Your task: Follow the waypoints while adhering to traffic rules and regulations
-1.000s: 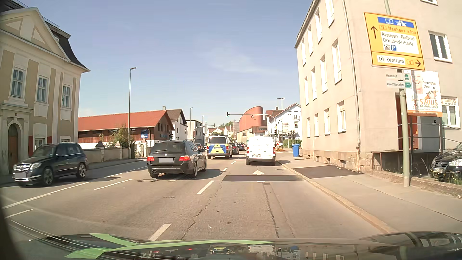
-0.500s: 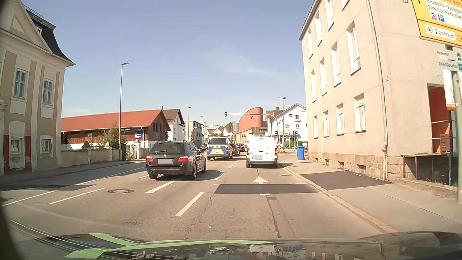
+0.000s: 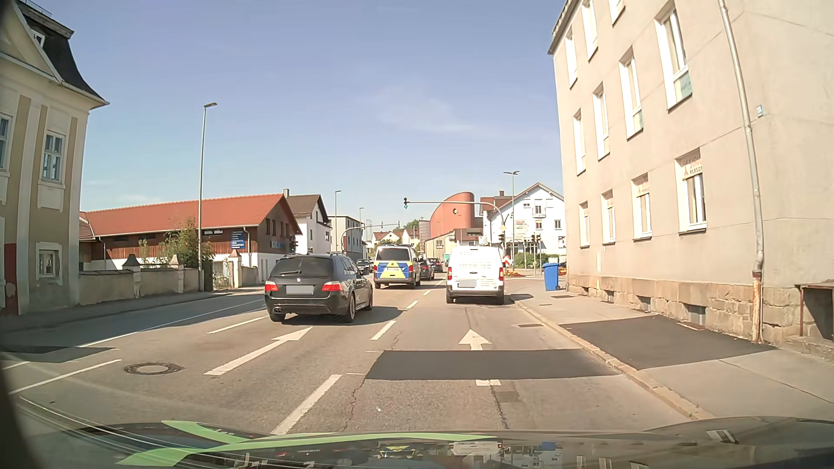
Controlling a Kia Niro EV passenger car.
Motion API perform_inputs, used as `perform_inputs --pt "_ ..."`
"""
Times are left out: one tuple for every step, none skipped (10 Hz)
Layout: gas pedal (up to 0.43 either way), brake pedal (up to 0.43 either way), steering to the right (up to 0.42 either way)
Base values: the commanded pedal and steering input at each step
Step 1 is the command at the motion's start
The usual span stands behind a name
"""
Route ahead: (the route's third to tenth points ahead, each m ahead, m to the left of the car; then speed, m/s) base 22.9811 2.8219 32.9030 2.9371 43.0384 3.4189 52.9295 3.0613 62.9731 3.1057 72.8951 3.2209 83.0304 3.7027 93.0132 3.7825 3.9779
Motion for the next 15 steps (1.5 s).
perform_inputs --pt "0.0 0.116 -0.002" --pt "0.0 0.079 -0.002" --pt "0.0 0.037 -0.002" --pt "0.0 0.0 -0.002" --pt "0.0 0.0 -0.002" --pt "0.0 0.0 -0.002" --pt "0.0 0.0 -0.002" --pt "0.0 0.0 -0.002" --pt "0.0 0.0 -0.002" --pt "0.0 0.0 -0.002" --pt "0.0 0.0 -0.002" --pt "0.0 0.0 0.0" --pt "0.059 0.0 0.0" --pt "0.11 0.0 0.002" --pt "0.15 0.0 0.002"
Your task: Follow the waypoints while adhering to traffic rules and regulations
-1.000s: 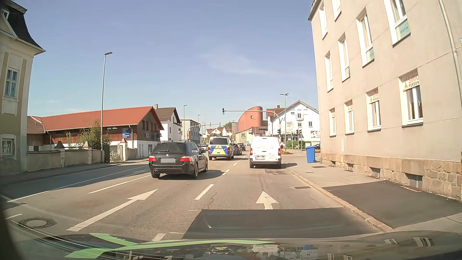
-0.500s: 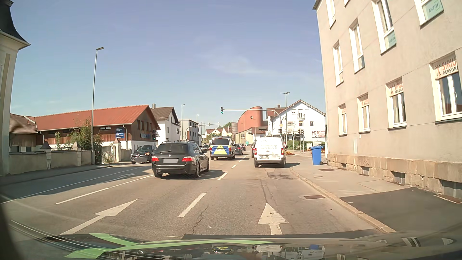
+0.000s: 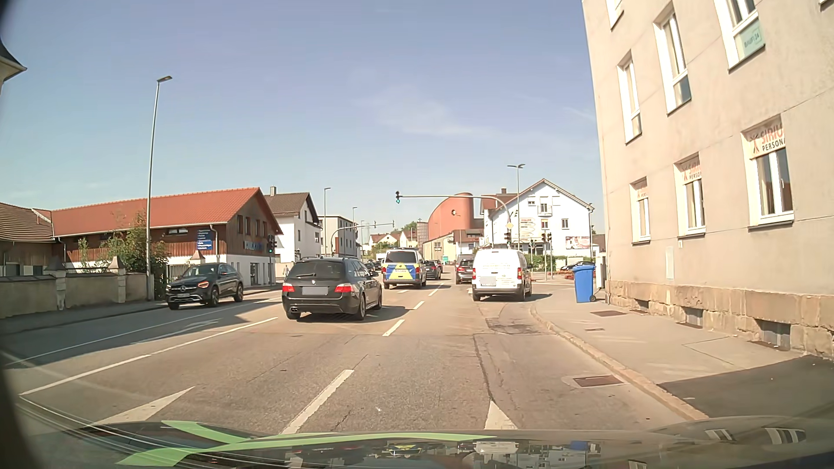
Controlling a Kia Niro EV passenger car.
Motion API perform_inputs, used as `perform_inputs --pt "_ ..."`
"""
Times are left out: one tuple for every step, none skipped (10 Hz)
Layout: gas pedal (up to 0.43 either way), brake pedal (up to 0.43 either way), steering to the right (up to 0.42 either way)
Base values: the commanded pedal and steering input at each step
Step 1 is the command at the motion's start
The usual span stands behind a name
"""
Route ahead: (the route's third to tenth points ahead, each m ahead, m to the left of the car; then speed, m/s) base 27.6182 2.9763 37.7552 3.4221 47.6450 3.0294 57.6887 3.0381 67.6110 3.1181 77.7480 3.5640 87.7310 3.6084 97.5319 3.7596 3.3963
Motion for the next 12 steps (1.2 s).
perform_inputs --pt "0.248 0.0 0.003" --pt "0.26 0.0 0.005" --pt "0.26 0.0 0.005" --pt "0.26 0.0 0.006" --pt "0.26 0.0 0.006" --pt "0.26 0.0 0.006" --pt "0.26 0.0 0.006" --pt "0.26 0.0 0.006" --pt "0.248 0.0 0.006" --pt "0.248 0.0 0.006" --pt "0.228 0.0 0.006" --pt "0.228 0.0 0.006"
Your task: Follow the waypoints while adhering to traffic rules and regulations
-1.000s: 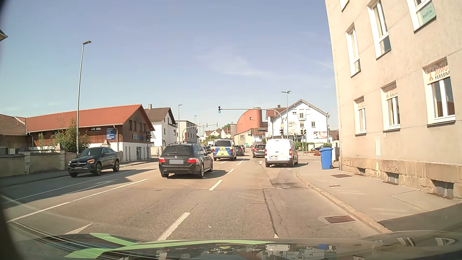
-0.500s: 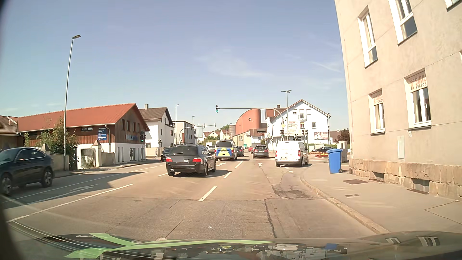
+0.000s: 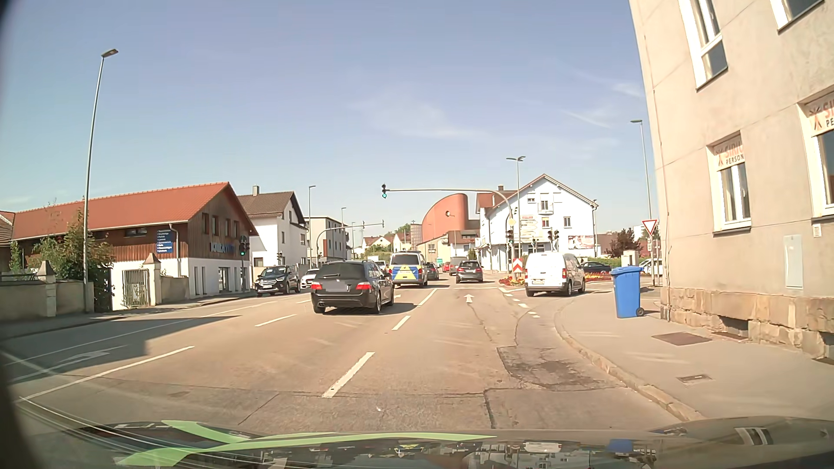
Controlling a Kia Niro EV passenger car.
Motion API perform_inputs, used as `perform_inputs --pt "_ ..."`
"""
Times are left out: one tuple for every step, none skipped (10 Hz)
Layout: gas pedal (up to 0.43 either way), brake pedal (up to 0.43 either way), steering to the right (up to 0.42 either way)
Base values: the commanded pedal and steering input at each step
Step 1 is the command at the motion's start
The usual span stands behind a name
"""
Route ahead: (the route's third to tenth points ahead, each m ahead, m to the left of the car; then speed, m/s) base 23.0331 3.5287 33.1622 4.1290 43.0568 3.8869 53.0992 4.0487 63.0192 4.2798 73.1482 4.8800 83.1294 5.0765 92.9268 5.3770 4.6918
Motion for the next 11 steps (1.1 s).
perform_inputs --pt "0.228 0.0 0.006" --pt "0.228 0.0 0.006" --pt "0.228 0.0 0.006" --pt "0.228 0.0 0.006" --pt "0.209 0.0 0.006" --pt "0.197 0.0 0.006" --pt "0.197 0.0 0.006" --pt "0.197 0.0 0.006" --pt "0.197 0.0 0.006" --pt "0.197 0.0 0.006" --pt "0.197 0.0 0.006"
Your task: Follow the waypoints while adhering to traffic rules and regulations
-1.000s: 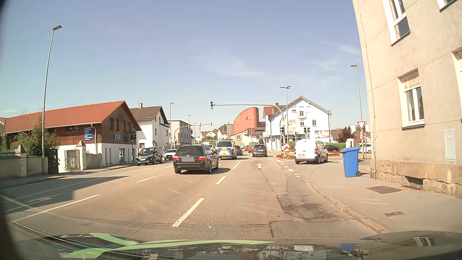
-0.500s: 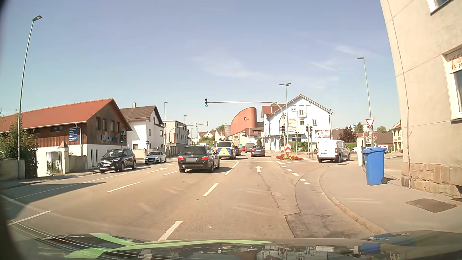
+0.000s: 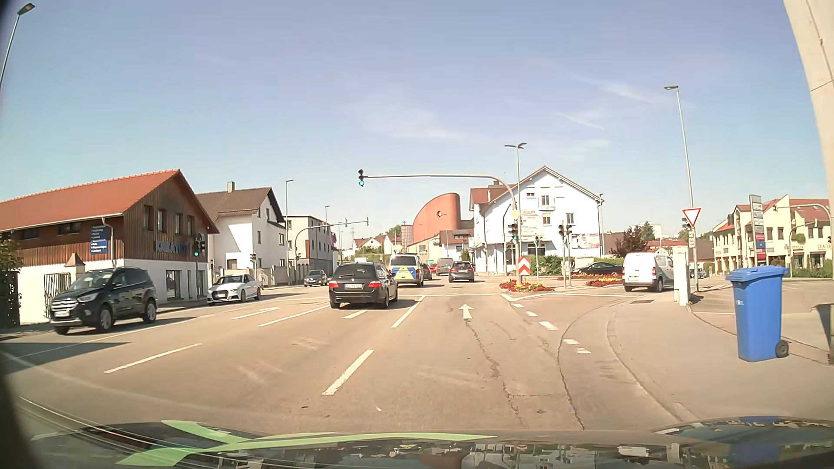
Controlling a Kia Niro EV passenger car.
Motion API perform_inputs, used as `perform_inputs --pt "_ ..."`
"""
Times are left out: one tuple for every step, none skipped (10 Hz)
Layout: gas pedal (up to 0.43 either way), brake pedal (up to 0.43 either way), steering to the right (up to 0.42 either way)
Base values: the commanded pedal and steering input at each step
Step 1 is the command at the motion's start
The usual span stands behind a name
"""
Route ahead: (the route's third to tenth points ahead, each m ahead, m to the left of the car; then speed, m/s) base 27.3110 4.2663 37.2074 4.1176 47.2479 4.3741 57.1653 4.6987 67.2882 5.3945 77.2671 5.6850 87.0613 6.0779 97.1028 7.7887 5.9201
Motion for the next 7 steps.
perform_inputs --pt "0.177 0.0 0.006" --pt "0.169 0.0 0.006" --pt "0.169 0.0 0.006" --pt "0.169 0.0 0.006" --pt "0.169 0.0 0.005" --pt "0.177 0.0 0.004" --pt "0.177 0.0 0.003"
